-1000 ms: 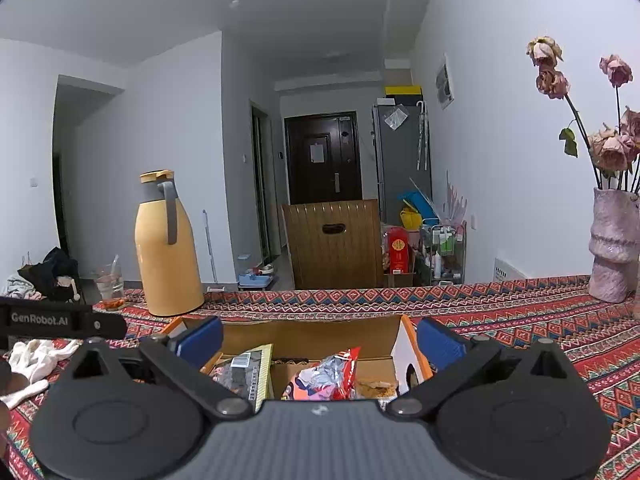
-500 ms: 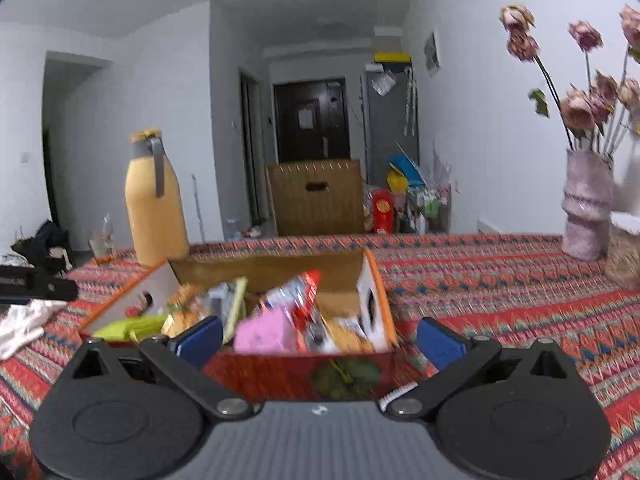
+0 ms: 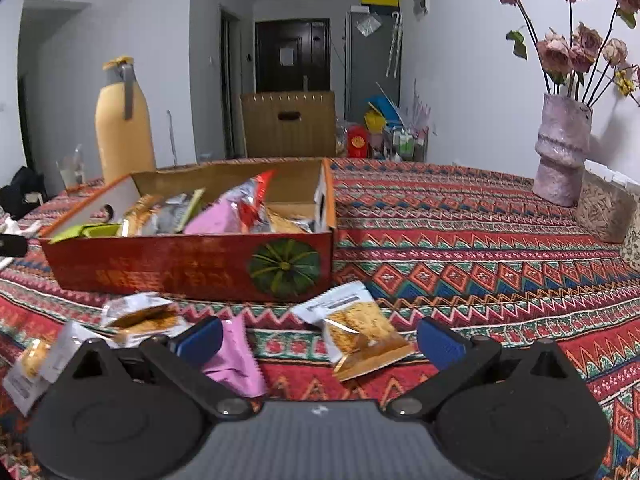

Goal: Organize snacks
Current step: 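Withdraw both grippers from the box back to the snack pile, then grasp a white cookie packet with the right gripper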

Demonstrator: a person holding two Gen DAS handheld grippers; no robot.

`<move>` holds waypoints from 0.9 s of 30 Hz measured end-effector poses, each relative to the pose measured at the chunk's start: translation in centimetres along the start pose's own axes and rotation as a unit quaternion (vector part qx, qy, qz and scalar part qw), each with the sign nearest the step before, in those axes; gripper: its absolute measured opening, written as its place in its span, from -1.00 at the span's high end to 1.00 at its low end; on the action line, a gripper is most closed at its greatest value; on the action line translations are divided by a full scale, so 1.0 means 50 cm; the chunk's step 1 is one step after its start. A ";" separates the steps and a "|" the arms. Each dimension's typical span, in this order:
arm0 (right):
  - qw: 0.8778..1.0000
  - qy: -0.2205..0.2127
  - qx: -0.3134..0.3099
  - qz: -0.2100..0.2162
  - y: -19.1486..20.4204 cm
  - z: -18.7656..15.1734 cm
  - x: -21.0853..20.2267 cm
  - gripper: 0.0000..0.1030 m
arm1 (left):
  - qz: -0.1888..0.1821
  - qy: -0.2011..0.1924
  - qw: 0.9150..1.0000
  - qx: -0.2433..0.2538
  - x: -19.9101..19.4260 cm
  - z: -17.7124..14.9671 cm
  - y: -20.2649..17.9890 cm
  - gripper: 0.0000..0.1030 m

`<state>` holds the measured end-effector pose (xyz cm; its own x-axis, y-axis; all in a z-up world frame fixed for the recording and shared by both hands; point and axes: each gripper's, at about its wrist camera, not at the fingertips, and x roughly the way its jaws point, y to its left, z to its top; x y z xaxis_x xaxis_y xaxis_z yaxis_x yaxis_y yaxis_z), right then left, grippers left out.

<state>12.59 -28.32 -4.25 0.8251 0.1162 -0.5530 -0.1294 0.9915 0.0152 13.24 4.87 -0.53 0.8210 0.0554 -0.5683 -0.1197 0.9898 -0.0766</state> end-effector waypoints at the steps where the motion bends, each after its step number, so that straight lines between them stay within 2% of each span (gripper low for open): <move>1: 1.000 0.006 -0.001 -0.005 -0.006 0.003 0.008 -1.00 | 0.000 0.001 1.000 0.001 0.000 0.000 -0.001 -1.00; 5: 0.999 0.039 -0.016 -0.002 -0.025 0.016 0.049 -0.67 | 0.001 0.007 1.000 0.004 0.000 0.003 -0.005 -1.00; 8: 0.998 0.055 -0.028 0.002 -0.028 0.021 0.078 -0.60 | 0.001 0.010 1.000 0.007 -0.001 0.001 -0.009 -1.00; 10: 0.997 0.065 -0.031 0.003 -0.030 0.023 0.100 -0.44 | 0.001 0.012 1.000 0.007 -0.001 0.000 -0.012 -1.00; 12: 0.997 0.073 -0.024 -0.003 -0.037 0.025 0.119 -0.16 | 0.001 0.015 1.000 0.006 -0.002 -0.001 -0.012 -1.00; 14: 0.997 0.081 -0.011 0.002 -0.045 0.024 0.133 -0.04 | 0.002 0.015 1.000 0.007 -0.004 -0.001 -0.013 -1.00; 16: 0.997 0.077 -0.001 0.010 -0.052 0.023 0.132 0.22 | 0.003 0.015 1.000 0.009 -0.006 -0.001 -0.014 -1.00; 19: 0.998 0.067 0.010 0.021 -0.056 0.021 0.114 0.23 | 0.003 0.019 1.000 0.009 -0.005 -0.001 -0.016 -1.00; 27: 0.998 -0.010 0.041 0.037 -0.033 0.019 0.011 0.24 | 0.002 0.043 0.999 0.011 0.006 -0.015 -0.019 -1.00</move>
<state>13.77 -29.82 -3.78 0.8262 0.1902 -0.5303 -0.1460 0.9814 0.1244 13.20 3.85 -1.26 0.7692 0.0493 -0.6371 -0.1098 0.9924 -0.0557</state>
